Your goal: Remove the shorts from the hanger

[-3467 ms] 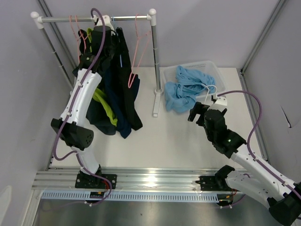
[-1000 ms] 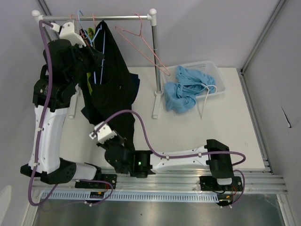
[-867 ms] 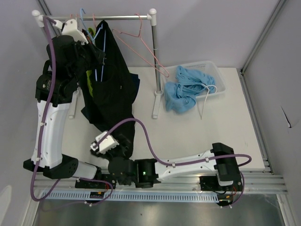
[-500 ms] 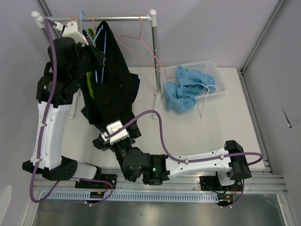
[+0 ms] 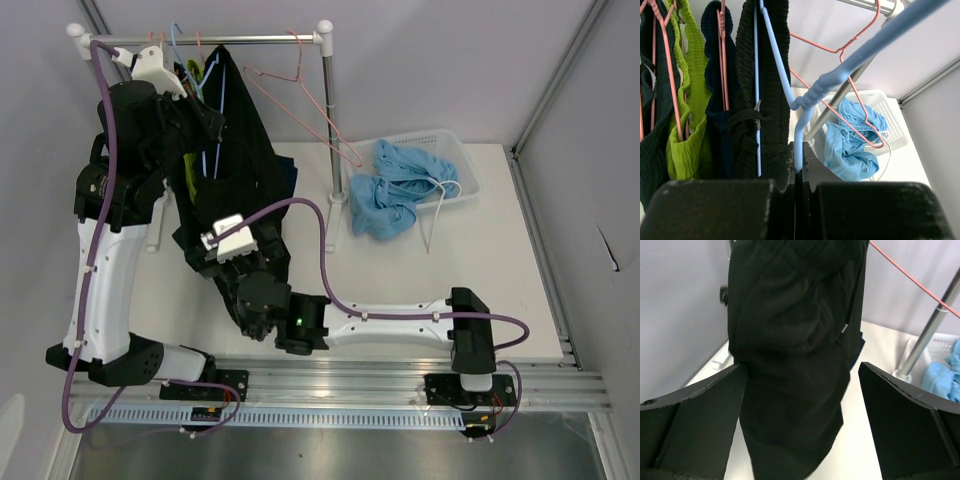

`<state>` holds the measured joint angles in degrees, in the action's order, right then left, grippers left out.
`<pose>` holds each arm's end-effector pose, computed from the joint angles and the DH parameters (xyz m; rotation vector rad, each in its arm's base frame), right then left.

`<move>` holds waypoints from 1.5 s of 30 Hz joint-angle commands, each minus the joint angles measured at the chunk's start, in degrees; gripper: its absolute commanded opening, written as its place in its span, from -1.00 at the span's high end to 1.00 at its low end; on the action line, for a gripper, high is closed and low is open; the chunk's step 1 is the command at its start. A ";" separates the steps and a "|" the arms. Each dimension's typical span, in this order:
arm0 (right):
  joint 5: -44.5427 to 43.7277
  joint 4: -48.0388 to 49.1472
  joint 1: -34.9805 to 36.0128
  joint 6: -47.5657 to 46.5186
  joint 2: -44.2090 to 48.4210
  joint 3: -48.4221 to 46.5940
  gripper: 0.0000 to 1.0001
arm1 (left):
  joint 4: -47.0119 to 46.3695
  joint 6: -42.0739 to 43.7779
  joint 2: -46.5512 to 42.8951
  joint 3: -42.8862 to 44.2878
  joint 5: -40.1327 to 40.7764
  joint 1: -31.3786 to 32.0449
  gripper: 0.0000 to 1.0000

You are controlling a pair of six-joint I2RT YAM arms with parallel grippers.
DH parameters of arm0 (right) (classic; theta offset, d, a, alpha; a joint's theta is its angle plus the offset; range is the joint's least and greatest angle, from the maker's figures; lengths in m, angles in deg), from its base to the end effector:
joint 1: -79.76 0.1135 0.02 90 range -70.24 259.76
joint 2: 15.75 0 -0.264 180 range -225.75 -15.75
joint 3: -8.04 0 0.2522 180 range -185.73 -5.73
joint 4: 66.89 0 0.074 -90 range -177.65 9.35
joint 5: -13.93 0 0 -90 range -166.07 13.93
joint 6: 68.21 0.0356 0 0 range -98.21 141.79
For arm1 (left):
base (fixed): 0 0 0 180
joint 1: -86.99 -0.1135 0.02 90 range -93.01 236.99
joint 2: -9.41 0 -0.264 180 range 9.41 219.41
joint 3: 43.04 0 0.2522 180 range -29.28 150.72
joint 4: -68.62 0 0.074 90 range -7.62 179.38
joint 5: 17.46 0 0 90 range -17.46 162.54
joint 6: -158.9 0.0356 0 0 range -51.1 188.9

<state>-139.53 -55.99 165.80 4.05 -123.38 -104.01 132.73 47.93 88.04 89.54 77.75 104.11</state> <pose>0.0620 0.4349 0.4083 -0.3245 1.4208 0.2537 0.2151 -0.0629 0.5569 -0.1263 1.7603 -0.4057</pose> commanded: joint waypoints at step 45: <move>7.73 -7.96 -12.99 8.61 3.58 -4.51 1.00 | -5.35 -6.71 -17.00 -22.10 -12.84 0.89 1.00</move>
<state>-135.05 -70.72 156.73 21.95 -119.95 -98.13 132.34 44.28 80.81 73.96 70.02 104.37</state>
